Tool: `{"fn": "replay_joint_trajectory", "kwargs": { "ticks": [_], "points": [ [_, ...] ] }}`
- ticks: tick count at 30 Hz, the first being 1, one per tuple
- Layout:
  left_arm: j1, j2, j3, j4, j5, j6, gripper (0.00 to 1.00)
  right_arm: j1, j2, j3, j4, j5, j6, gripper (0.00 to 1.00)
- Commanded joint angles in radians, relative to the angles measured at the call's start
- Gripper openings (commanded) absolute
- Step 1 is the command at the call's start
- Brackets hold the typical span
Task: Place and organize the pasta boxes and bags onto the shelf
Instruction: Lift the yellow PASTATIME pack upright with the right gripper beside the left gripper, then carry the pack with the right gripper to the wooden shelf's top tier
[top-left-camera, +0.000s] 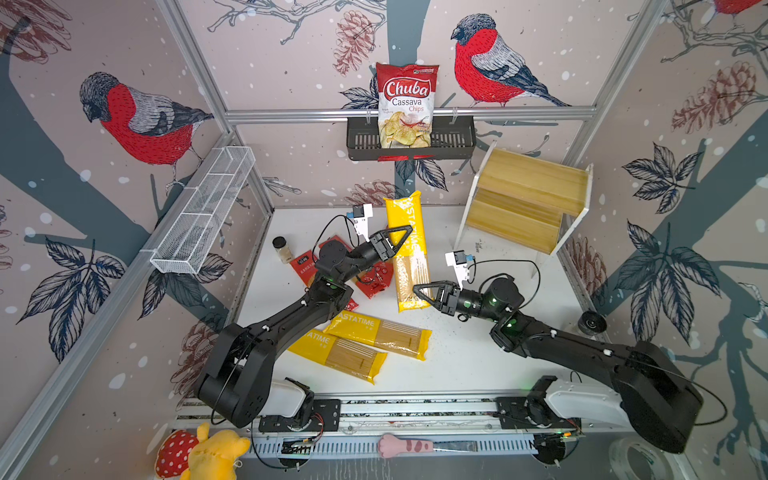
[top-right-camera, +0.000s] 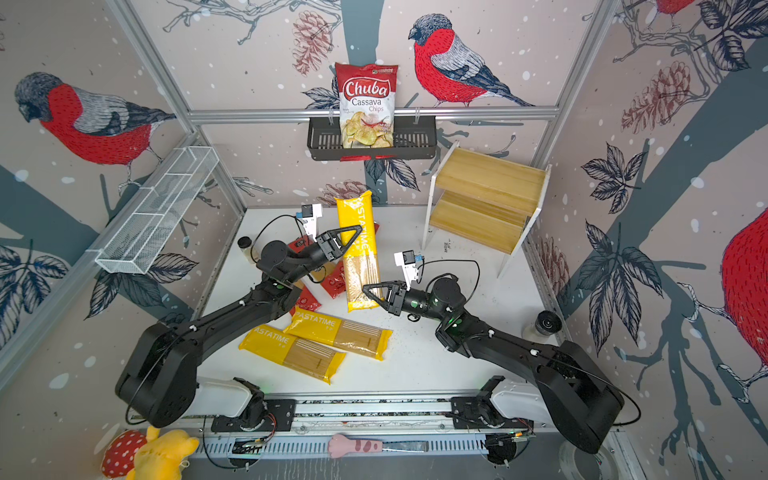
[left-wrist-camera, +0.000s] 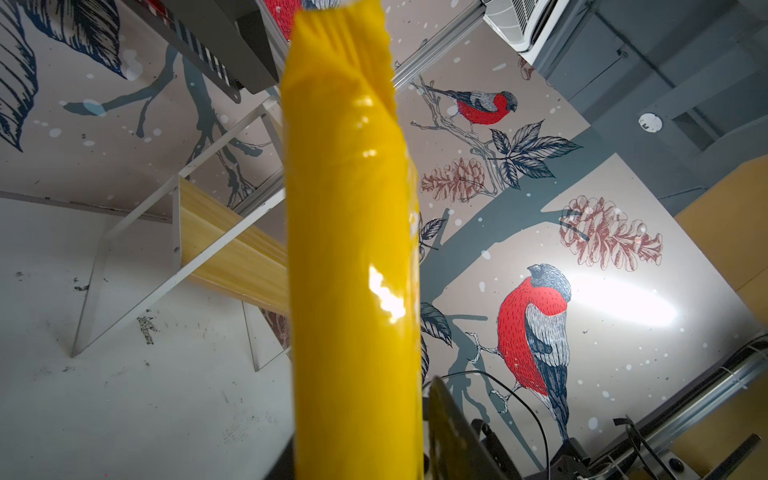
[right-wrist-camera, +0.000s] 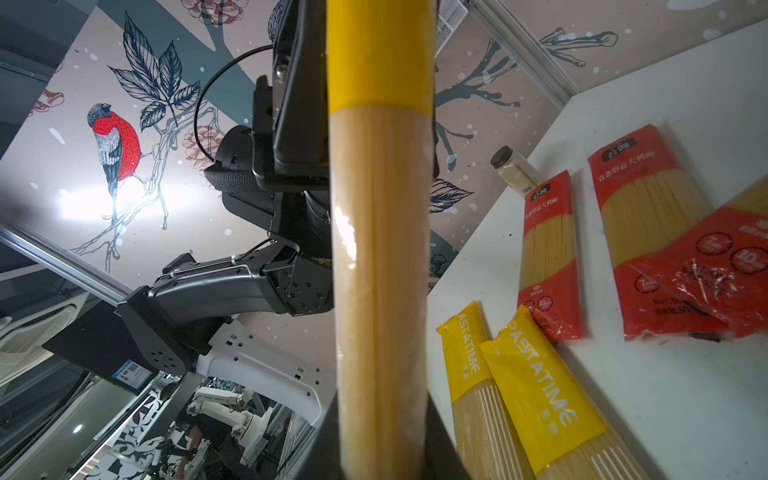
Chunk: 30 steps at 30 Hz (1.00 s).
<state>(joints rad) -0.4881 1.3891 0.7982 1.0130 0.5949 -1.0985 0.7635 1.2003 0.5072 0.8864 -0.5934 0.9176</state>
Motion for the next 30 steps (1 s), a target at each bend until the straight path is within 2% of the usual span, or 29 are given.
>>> {"fn": "replay_joint_trajectory", "kwargs": {
  "ticks": [1, 8, 14, 20, 25, 30],
  "points": [
    [-0.002, -0.017, -0.027, 0.102, 0.012, 0.003, 0.42, -0.007, -0.028, 0.022, 0.019, 0.069, -0.033, 0.12],
    [-0.006, -0.055, -0.105, 0.11, -0.006, 0.008, 0.46, -0.046, -0.071, 0.055, -0.041, 0.071, -0.037, 0.11],
    [-0.035, -0.092, -0.165, 0.023, -0.045, 0.095, 0.47, -0.139, -0.11, 0.183, -0.225, 0.093, -0.036, 0.07],
    [-0.059, -0.135, -0.275, 0.028, -0.097, 0.098, 0.47, -0.227, -0.15, 0.355, -0.434, 0.165, -0.086, 0.06],
    [-0.068, -0.174, -0.325, -0.014, -0.126, 0.121, 0.47, -0.416, -0.094, 0.574, -0.722, 0.153, -0.062, 0.03],
    [-0.073, -0.185, -0.352, -0.01, -0.137, 0.12, 0.47, -0.574, -0.036, 0.672, -0.728, 0.077, 0.006, 0.03]
  ]
}}
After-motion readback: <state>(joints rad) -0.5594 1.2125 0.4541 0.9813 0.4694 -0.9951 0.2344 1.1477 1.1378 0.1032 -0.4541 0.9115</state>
